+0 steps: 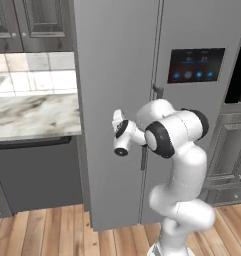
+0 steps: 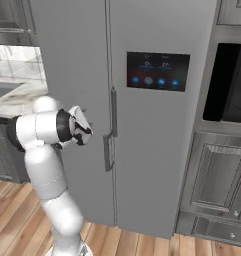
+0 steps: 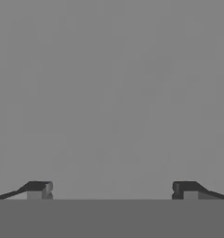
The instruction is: There's a steak in the fridge that needs to be moved to the freezer for freezing. Pick up the steak from the fridge, place it on any shelf in the freezer, and close the fridge and freezer doors when done.
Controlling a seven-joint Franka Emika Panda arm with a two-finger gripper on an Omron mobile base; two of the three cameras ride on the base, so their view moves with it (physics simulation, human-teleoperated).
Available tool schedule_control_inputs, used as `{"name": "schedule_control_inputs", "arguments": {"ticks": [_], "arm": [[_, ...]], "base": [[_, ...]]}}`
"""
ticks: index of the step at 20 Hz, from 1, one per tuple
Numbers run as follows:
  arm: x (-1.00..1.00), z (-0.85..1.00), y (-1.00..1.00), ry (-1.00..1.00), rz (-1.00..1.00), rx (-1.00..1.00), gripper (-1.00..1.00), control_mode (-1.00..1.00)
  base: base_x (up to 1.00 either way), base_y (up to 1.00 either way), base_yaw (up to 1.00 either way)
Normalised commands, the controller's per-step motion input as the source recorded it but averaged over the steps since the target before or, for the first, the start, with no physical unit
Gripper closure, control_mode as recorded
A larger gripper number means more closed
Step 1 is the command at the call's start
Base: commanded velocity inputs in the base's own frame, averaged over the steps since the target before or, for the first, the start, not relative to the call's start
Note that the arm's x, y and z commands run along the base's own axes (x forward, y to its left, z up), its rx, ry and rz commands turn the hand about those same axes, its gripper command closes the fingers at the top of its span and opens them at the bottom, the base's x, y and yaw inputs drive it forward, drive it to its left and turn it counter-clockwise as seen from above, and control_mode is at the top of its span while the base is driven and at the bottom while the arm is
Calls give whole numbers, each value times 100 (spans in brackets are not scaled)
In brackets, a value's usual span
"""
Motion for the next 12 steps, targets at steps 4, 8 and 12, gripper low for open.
{"name": "schedule_control_inputs", "arguments": {"ticks": [4,8,12], "arm": [[75,0,-3,0,0,2,-100,-100],[18,8,0,-7,0,0,-100,-100],[-24,41,0,-10,-1,0,-100,-100]], "base": [[0,0,0],[0,0,0],[0,0,0]]}}
